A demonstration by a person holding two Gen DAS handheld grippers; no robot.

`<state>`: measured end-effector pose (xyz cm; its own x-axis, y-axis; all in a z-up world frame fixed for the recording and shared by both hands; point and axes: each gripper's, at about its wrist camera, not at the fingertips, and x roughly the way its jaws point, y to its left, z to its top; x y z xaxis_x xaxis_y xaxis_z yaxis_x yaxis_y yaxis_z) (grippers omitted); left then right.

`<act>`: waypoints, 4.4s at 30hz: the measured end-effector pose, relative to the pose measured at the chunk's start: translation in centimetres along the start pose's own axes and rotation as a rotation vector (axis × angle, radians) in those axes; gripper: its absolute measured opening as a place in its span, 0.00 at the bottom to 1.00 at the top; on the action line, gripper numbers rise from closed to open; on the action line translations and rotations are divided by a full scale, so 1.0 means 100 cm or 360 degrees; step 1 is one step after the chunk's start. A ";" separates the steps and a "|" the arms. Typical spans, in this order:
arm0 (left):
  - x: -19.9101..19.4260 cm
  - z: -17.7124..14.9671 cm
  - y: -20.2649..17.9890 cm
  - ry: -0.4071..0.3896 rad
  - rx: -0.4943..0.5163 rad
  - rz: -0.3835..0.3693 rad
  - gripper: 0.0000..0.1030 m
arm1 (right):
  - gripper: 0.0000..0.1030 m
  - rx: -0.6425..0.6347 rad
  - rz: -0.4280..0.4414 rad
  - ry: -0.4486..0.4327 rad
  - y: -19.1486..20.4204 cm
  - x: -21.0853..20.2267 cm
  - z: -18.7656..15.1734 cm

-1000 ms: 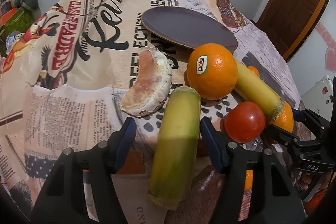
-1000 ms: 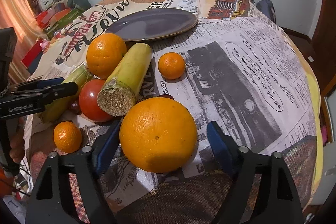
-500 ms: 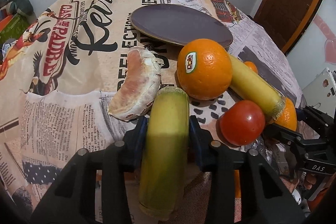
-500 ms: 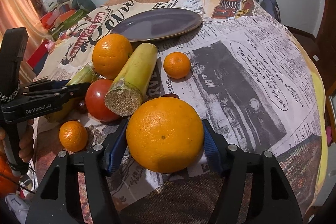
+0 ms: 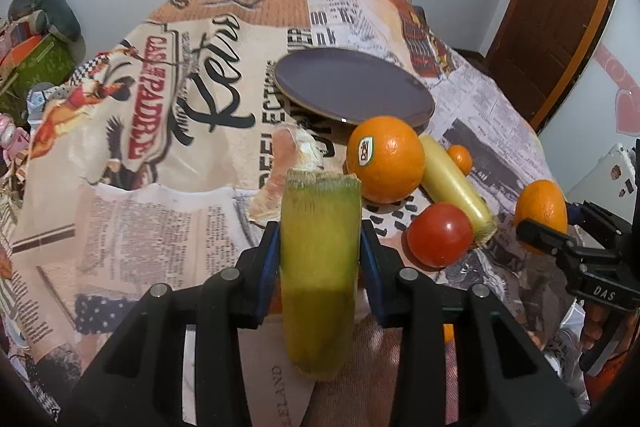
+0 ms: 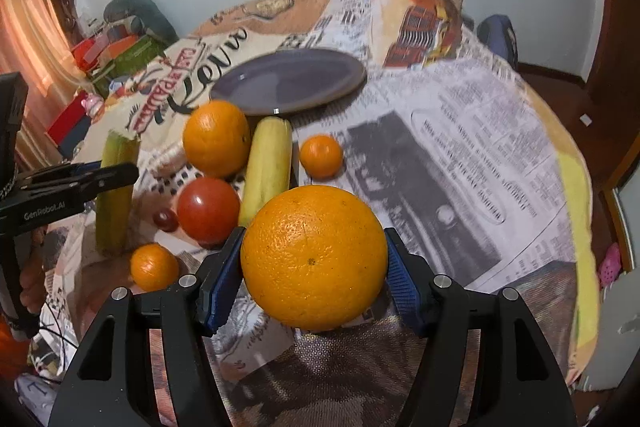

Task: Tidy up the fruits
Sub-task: 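Lift and carry the cob and orange over the grey plate with both tools, then lower both fruits onto the plate and open both tools, then grasp the peeled pomelo segment with the left tool while the right tool grasps an orange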

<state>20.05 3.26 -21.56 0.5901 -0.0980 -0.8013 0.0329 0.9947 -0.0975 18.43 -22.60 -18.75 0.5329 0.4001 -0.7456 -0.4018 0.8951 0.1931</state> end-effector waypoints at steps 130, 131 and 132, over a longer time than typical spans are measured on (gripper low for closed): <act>-0.007 0.071 0.047 -0.0181 -0.0022 0.0141 0.69 | 0.74 -0.0336 -0.0048 -0.0074 0.053 0.033 0.079; -0.009 0.067 0.048 -0.0176 -0.0022 0.0139 0.69 | 0.74 -0.0337 -0.0040 -0.0065 0.054 0.033 0.078; -0.011 0.062 0.049 -0.0173 -0.0024 0.0134 0.69 | 0.74 -0.0337 -0.0031 -0.0051 0.056 0.035 0.076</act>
<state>24.54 8.44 -17.47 0.6744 -0.0094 -0.7383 -0.0323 0.9986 -0.0421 23.66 -14.68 -15.41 0.5644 0.3920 -0.7265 -0.5368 0.8428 0.0377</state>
